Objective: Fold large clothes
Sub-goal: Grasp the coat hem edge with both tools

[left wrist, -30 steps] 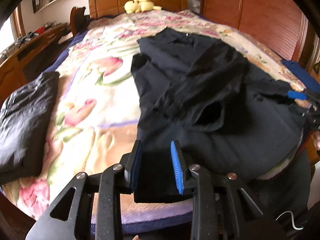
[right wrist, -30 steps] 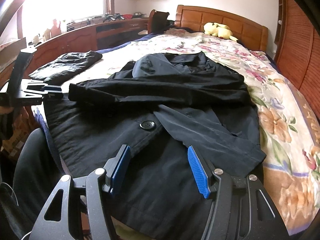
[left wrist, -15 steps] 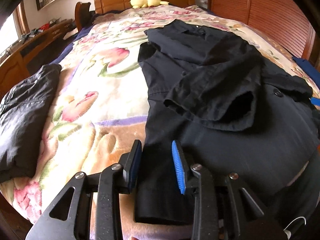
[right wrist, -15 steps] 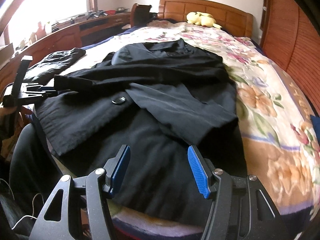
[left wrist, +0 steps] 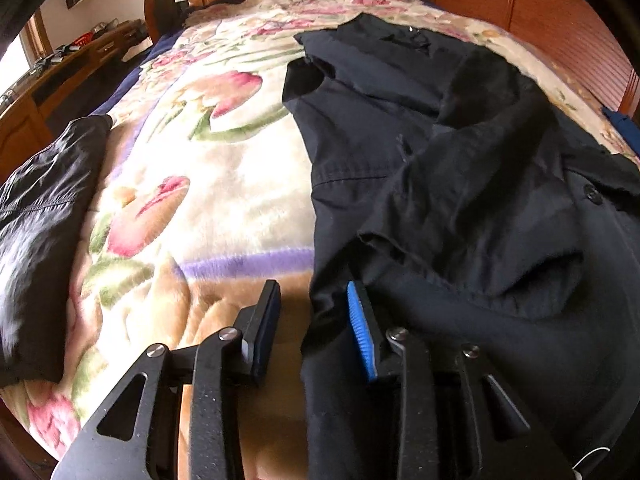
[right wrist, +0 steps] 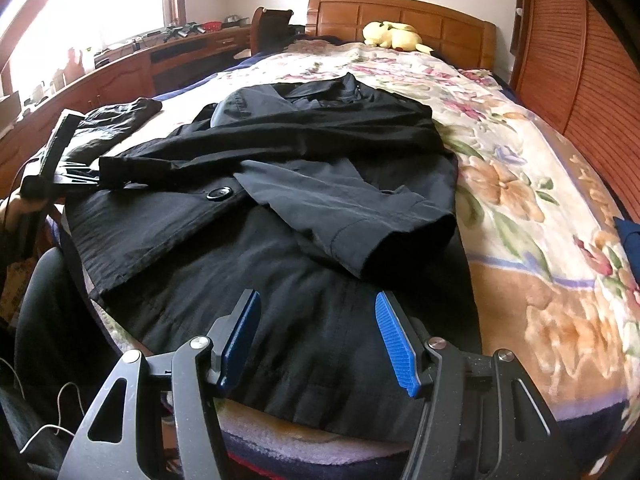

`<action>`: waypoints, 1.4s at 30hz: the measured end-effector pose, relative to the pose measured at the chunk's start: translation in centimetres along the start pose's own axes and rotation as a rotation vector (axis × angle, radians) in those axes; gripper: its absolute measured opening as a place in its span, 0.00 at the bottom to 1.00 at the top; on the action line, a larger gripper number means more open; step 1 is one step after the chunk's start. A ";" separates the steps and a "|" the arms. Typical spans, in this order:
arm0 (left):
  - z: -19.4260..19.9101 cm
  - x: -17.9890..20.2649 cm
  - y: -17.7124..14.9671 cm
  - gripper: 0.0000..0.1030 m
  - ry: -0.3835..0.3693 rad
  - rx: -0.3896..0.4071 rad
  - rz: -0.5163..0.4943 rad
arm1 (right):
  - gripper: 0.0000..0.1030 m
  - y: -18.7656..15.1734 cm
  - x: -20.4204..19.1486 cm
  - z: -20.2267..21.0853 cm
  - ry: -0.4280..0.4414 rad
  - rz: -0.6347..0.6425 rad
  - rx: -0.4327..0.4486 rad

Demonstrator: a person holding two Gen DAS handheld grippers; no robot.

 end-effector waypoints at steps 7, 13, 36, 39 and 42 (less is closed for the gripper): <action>-1.6 -1.2 1.8 0.43 -0.051 -0.084 0.015 | 0.60 -0.7 0.7 0.1 -0.008 -0.024 -0.006; -2.0 -1.4 2.1 0.45 -0.066 -0.093 -0.001 | 0.60 -1.2 2.1 -0.9 -0.070 -0.036 -0.042; 3.8 1.2 -1.3 0.45 -0.208 -0.032 -0.004 | 0.60 -2.1 7.5 -3.3 -0.014 -0.115 -0.205; 3.2 1.0 -1.2 0.45 -0.211 -0.028 -0.001 | 0.55 -2.3 7.6 -3.4 0.012 -0.130 -0.202; 3.5 1.3 -1.4 0.31 -0.228 -0.021 -0.014 | 0.18 -2.3 7.5 -3.0 0.049 -0.144 -0.190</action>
Point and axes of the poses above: each gripper's, at about its wrist camera, not at the fingertips, and z roughly against the way its jaws point, x to its right, y to its top, the point moved 4 cm from there along -z, roughly the way its jaws point, and after that the axes turned 9 degrees about -y, right-handed, at the moved point
